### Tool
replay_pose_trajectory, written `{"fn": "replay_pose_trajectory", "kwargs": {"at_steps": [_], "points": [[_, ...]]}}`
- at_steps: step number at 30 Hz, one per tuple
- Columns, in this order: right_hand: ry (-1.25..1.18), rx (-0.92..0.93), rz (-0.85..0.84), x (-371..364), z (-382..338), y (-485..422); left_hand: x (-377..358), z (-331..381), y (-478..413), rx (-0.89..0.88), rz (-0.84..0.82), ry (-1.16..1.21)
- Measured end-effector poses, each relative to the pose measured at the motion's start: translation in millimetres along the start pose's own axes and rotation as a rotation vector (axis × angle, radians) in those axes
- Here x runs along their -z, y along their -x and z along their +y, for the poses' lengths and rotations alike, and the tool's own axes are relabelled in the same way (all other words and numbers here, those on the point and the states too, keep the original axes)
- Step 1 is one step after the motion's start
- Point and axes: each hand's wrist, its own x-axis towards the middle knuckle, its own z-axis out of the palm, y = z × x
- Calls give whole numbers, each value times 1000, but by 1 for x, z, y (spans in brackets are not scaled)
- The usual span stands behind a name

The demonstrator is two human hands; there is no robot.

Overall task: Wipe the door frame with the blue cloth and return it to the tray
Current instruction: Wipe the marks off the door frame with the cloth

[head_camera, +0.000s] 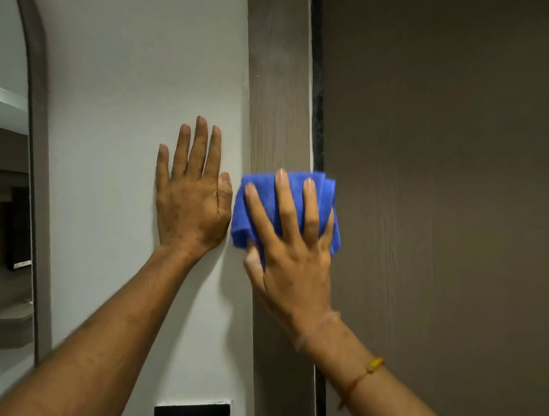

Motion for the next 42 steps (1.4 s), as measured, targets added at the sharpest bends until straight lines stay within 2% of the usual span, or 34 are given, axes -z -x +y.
{"fn": "replay_pose_trajectory", "kwargs": {"at_steps": [4, 8, 12, 16, 19, 23, 29, 34, 36, 39, 42], "points": [[5, 90, -30, 5, 12, -22, 1, 1, -1, -4, 6, 4], [1, 64, -18, 7, 14, -81, -1, -1, -1, -4, 15, 16], [5, 4, 19, 1, 7, -54, -2, -1, 0, -5, -1, 10], [9, 44, -22, 5, 7, -31, 0, -1, 0, -2, 1, 17], [21, 66, -23, 10, 12, -76, 1, 0, -1, -9, 9, 28], [33, 8, 13, 11, 13, -118, -1, -1, -2, -8, 10, 15], [-12, -66, -4, 6, -2, -43, 0, -1, 0, -19, -10, 23], [18, -18, -32, 16, 7, -103, 0, -2, -1, -11, -14, 28], [32, -36, -25, 13, 6, -102, 0, -2, 1, -20, -4, 32], [24, -76, -1, 5, 0, -59, -1, -2, 4, -28, -8, 47], [16, -62, -48, 3, -2, -7, 2, -2, 6, -25, -28, 66]]}}
